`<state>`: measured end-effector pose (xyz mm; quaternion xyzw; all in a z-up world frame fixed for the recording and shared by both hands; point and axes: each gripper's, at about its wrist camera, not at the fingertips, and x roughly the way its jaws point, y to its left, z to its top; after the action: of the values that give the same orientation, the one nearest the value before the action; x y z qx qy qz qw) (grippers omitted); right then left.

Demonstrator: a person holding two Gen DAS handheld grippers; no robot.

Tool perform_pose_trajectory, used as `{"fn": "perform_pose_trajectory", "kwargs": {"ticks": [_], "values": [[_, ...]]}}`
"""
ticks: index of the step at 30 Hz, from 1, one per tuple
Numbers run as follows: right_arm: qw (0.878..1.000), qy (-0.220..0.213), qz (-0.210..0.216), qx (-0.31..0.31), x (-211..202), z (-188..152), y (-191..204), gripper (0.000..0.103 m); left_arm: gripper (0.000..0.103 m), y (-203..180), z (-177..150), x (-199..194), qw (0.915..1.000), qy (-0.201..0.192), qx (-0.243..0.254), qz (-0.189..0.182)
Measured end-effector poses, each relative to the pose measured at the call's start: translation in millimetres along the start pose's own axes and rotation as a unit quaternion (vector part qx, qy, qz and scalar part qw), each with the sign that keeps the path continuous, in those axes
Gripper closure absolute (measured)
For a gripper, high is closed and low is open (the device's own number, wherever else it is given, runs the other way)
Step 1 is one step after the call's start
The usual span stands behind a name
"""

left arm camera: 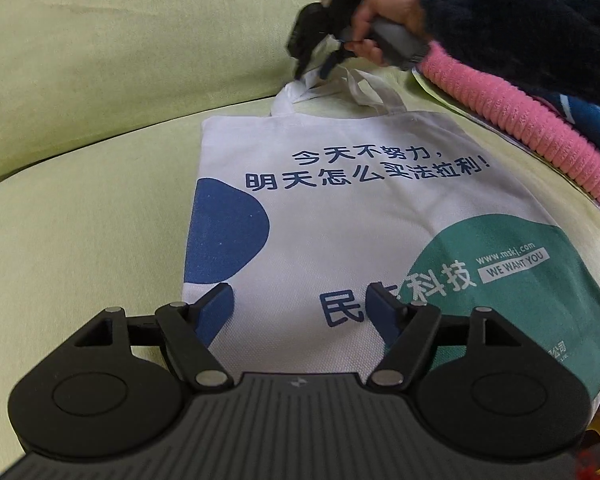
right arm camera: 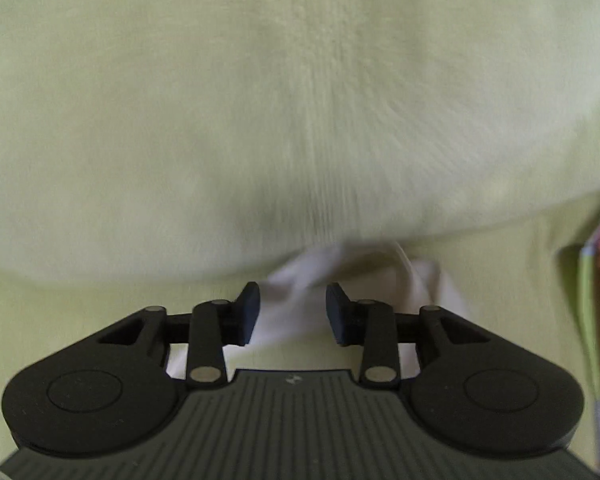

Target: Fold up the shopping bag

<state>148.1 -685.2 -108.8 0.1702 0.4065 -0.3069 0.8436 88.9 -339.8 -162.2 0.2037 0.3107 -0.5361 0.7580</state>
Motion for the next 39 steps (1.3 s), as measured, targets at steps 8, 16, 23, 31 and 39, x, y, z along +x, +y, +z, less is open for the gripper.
{"fn": "perform_pose_trajectory", "kwargs": {"ticks": [8, 16, 23, 31, 39], "values": [[0.995, -0.067, 0.071, 0.004, -181.8, -211.8, -23.9, 0.071, 0.055, 2.0, -21.6, -40.6, 0.9988, 0.032, -0.030, -0.020], [1.000, -0.005, -0.015, 0.024, -253.7, -375.7, 3.9, 0.071, 0.058, -32.8, -61.4, -78.0, 0.9965, 0.068, 0.020, 0.045], [0.998, -0.013, -0.029, 0.062, -280.6, -393.9, -2.9, 0.071, 0.063, -22.7, -81.4, -111.3, 0.9888, 0.103, -0.092, 0.057], [0.993, -0.046, 0.015, 0.105, -298.2, -400.6, 10.9, 0.067, 0.060, 24.6, -92.5, -113.0, 0.9294, 0.052, -0.361, -0.055], [0.985, -0.051, 0.038, 0.158, -295.9, -404.4, -1.3, 0.067, 0.056, 57.9, -153.1, -65.4, 0.7546, 0.004, -0.628, -0.192]]}}
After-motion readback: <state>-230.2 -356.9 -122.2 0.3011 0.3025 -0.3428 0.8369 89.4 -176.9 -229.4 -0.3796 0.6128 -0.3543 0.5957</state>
